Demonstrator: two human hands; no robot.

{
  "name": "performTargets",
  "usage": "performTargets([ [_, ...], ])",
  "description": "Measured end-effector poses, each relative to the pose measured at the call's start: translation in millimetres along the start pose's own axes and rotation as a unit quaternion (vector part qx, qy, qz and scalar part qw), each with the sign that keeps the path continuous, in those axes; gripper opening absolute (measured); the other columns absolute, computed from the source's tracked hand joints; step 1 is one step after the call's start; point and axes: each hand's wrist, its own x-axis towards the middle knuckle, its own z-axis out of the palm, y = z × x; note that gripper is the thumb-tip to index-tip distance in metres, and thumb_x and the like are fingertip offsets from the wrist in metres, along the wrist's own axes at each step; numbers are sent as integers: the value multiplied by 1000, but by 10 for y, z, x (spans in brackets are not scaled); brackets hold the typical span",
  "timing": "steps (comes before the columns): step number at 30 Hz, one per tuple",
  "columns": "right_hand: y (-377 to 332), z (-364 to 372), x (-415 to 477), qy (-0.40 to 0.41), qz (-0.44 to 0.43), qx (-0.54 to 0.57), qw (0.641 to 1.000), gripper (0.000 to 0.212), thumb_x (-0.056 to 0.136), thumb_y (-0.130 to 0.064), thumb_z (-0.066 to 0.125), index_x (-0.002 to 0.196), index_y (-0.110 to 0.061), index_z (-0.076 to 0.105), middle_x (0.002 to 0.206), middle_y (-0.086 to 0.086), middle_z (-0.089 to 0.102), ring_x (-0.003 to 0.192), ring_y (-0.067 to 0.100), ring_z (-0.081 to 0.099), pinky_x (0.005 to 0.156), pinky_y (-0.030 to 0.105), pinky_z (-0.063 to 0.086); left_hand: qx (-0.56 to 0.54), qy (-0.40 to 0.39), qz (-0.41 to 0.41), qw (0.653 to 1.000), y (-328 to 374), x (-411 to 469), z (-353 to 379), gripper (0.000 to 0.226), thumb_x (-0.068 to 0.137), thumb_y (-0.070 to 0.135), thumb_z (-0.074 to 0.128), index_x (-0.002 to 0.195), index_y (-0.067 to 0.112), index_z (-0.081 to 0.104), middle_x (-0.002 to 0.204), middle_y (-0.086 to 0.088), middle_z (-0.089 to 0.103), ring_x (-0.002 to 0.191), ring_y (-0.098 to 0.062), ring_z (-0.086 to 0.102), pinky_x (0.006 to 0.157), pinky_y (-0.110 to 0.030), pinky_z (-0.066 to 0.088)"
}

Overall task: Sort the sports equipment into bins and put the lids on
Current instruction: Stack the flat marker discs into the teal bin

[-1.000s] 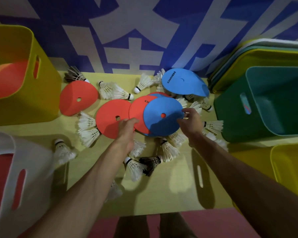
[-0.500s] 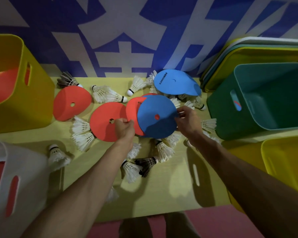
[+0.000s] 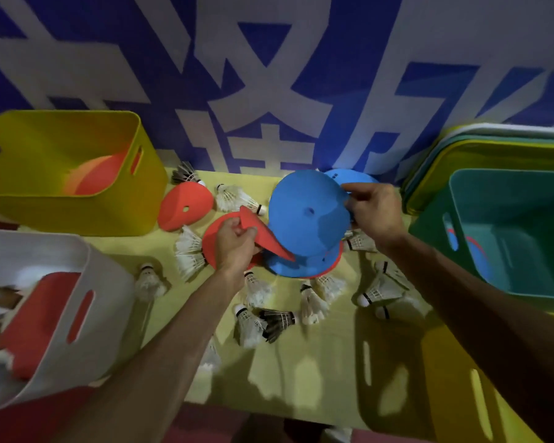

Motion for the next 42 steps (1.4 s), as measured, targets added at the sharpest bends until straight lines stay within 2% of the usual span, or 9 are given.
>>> performTargets([
  [5,-125,-702,-30,-4,22,110,994,34,86,6,58,116,-7,67,99,7,70,71,20,66,49,30,57,-6,33,34,999,261,-482,306,24,95,4,48,118,10,45,99,-6,60,86,-23,64,72,-37,57],
  [8,-82,-1241,-11,11,53,188,981,38,86,10,56,120,-5,64,100,9,65,71,20,64,46,26,56,-32,28,49,998,412,-777,620,27,96,6,48,120,15,41,90,0,58,85,-23,64,69,-37,57],
  [13,282,-2159,-16,65,79,266,959,35,88,6,54,120,-6,63,91,8,66,65,19,63,47,25,55,-67,4,77,995,549,-1169,1177,37,90,-2,49,127,3,50,113,-13,67,92,-22,66,78,-41,56],
  [17,708,-2683,5,119,143,276,943,36,87,8,52,118,-7,64,82,4,66,68,19,64,45,24,55,-98,-35,77,992,593,-1422,1512,32,91,-4,47,122,2,56,110,-10,67,89,-17,66,81,-38,56],
  [22,1166,-2947,119,133,192,155,960,37,84,10,52,113,-8,68,102,16,68,71,25,66,50,30,53,-85,-75,73,991,554,-1586,1716,30,91,-3,51,118,7,59,99,-1,68,88,-13,67,60,-21,55],
  [27,1353,-2797,301,15,170,-28,985,39,83,12,48,113,-3,68,90,17,67,66,29,65,65,43,60,-102,-31,67,992,545,-1579,1702,38,92,-6,47,128,6,51,122,-9,61,109,-24,60,88,-41,54],
  [33,1471,-2479,529,-91,175,-128,972,37,84,16,49,109,-2,69,89,17,65,58,26,60,52,35,55,-98,-20,83,992,540,-1619,1604,36,93,-4,49,127,8,50,116,-8,63,101,-16,64,69,-22,58],
  [39,1642,-2424,598,-150,160,-291,931,14,69,13,60,79,8,69,99,23,69,71,27,61,60,33,52,-104,-3,90,990,611,-1627,1641,37,92,-3,50,126,10,51,116,-6,63,107,-20,63,74,-27,59],
  [42,1646,-2477,558,-129,133,-294,938,20,82,-2,53,90,9,68,103,25,66,86,34,59,71,36,48,-107,-32,84,990,600,-1655,1718,36,92,-5,49,125,10,52,116,-7,65,110,-22,63,86,-36,56],
])
